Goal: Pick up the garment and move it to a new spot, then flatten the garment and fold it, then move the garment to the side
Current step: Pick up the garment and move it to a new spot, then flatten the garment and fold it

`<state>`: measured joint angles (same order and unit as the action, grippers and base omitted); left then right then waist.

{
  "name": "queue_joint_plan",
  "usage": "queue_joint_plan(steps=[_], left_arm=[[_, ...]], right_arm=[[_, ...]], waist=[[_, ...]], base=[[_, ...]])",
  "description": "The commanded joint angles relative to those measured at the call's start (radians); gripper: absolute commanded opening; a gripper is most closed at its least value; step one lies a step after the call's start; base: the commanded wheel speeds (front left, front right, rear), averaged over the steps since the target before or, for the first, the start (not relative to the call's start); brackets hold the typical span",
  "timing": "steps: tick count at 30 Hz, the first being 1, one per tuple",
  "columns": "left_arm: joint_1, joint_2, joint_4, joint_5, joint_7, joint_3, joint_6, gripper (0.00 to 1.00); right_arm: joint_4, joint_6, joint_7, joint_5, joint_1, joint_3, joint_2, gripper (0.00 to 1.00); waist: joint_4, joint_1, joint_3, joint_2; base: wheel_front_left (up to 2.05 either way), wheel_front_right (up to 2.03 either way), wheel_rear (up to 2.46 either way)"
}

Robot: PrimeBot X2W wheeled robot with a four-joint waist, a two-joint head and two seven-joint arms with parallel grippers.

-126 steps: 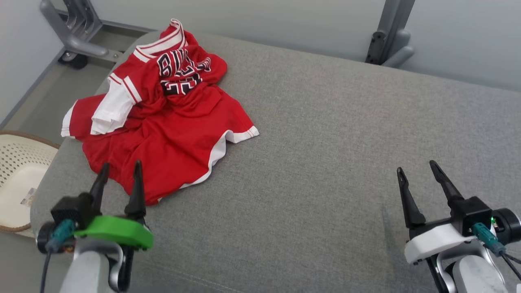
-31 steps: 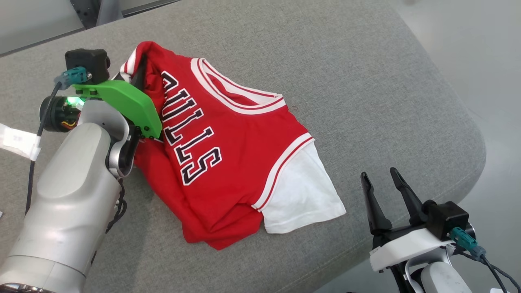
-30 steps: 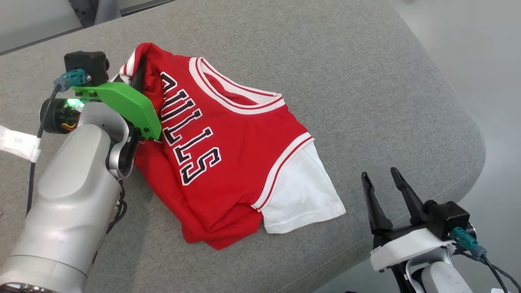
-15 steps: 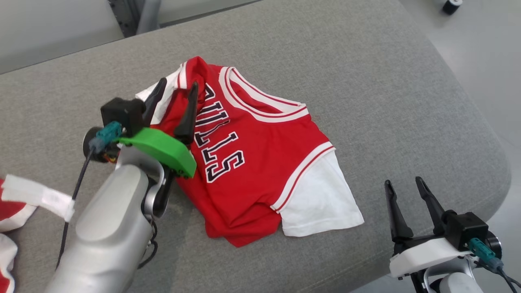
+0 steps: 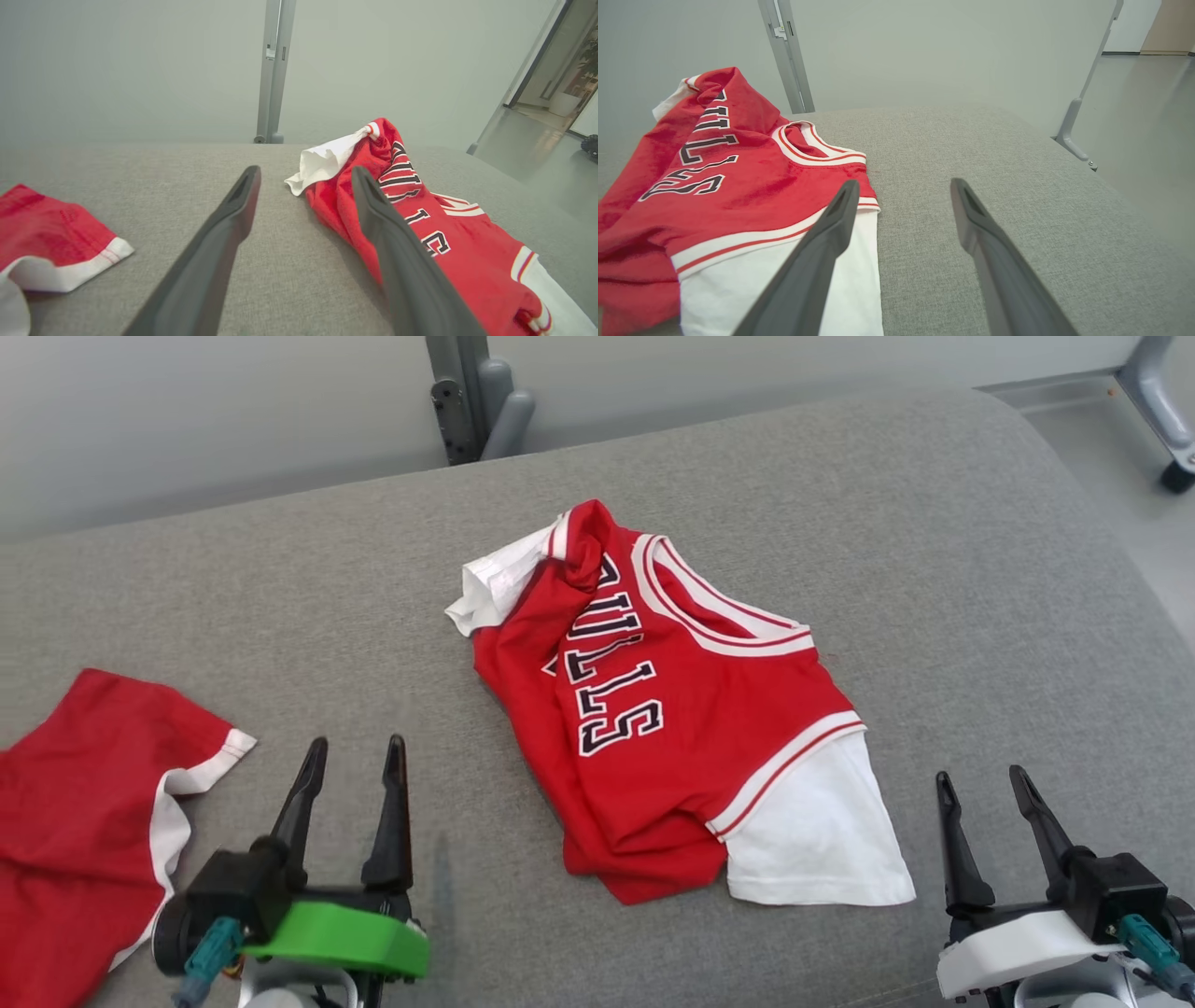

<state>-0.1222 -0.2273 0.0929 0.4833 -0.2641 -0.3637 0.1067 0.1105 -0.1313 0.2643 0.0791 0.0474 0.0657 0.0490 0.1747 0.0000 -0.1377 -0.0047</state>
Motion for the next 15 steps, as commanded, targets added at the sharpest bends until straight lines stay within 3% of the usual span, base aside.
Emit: queue_joint_plan(steps=[1, 15], left_arm=[[0.047, 0.015, -0.016, -0.026, 0.0, 0.026, -0.003, 1.0], [0.305, 0.096, 0.031, -0.213, -0.001, 0.274, -0.138, 1.0]], right_arm=[[-0.003, 0.001, 0.0, -0.011, 0.019, 0.007, 0.003, 1.0], [0.01, 0.001, 0.0, -0.056, 0.076, 0.046, 0.003, 1.0]], waist=[[-0.059, 0.0, 0.043, 0.0047], [-0.162, 0.0, 0.122, 0.0047]], base=[[0.0, 0.0, 0.0], [0.0, 0.0, 0.0]])
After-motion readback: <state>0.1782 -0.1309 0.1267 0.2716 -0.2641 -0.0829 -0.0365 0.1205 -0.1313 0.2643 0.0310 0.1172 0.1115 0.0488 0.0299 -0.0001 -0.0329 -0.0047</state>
